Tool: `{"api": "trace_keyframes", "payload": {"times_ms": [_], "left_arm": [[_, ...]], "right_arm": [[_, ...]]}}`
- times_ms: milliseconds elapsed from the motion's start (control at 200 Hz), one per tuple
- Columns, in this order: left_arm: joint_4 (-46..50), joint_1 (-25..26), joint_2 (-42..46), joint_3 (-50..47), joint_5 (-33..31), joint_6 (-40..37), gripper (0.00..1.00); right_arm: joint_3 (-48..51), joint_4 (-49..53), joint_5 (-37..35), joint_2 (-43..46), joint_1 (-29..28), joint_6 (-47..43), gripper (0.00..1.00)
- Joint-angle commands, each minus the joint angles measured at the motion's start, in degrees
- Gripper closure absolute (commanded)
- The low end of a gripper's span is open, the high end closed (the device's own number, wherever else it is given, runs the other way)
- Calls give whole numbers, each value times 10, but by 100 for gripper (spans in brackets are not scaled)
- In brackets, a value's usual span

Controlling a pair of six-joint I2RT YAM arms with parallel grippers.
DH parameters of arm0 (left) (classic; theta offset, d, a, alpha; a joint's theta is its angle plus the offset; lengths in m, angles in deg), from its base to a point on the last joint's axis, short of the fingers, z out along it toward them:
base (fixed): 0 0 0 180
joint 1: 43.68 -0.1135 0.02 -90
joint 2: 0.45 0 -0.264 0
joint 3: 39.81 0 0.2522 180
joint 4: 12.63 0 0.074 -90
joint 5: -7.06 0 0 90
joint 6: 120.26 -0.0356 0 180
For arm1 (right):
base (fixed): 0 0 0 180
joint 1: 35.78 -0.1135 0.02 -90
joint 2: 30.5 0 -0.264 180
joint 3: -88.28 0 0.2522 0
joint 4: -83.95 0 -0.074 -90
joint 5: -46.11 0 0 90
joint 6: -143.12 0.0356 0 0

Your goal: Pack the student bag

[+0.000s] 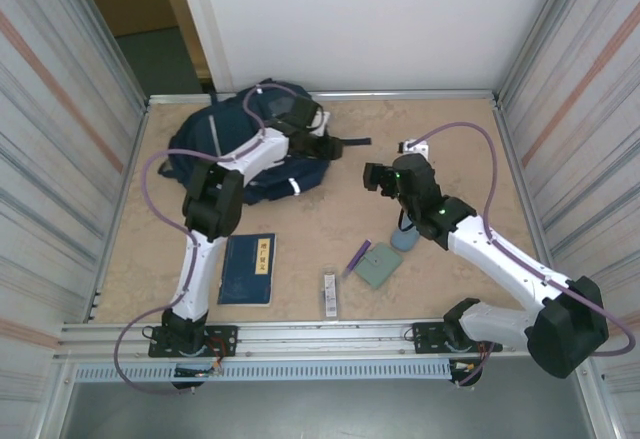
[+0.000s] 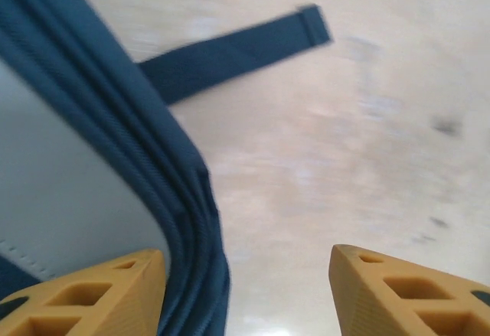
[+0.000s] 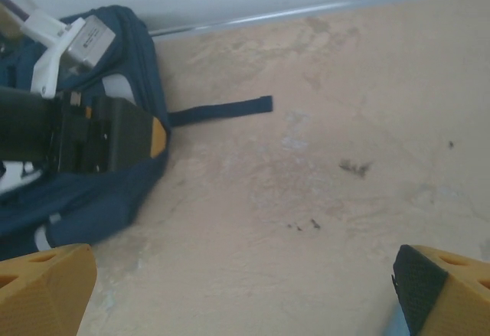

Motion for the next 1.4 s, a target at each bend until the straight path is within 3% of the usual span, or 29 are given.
{"api": "trace_keyframes", "payload": {"times_ms": [0,205,321,411,536,636,707,902,1092,1163,1393], "left_arm": [[36,26,17,29,75,17,38],[31,-23,178,-65,98,34,33],[27,-82,276,-169,107,55,30],[56,-137,330,-244,76,47,28],[86,-224,362,-332,-5,53,27],[66,-286,358,-388,-11,75,25],[53,-305,339,-400,-3,81,25],[36,-287,277,-386,29,86,25],[58,-195,267,-376,-22,63,25],[71,-158,266,-378,-9,65,24],[75,-49,319,-385,82,102,24]], "right_arm": [[14,34,24,20,28,58,1],[-22,55,122,-28,23,-3,1],[-94,88,116,-111,-38,-52,1],[-146,86,133,-184,-83,-63,1],[-211,72,160,-286,-130,-42,1],[-270,76,154,-373,-156,-48,1],[-314,102,112,-434,-161,-47,1],[-365,171,41,-526,-120,7,1],[-293,172,55,-487,-29,38,1],[-264,170,56,-462,10,35,1],[-226,160,192,-406,130,20,1]]}}
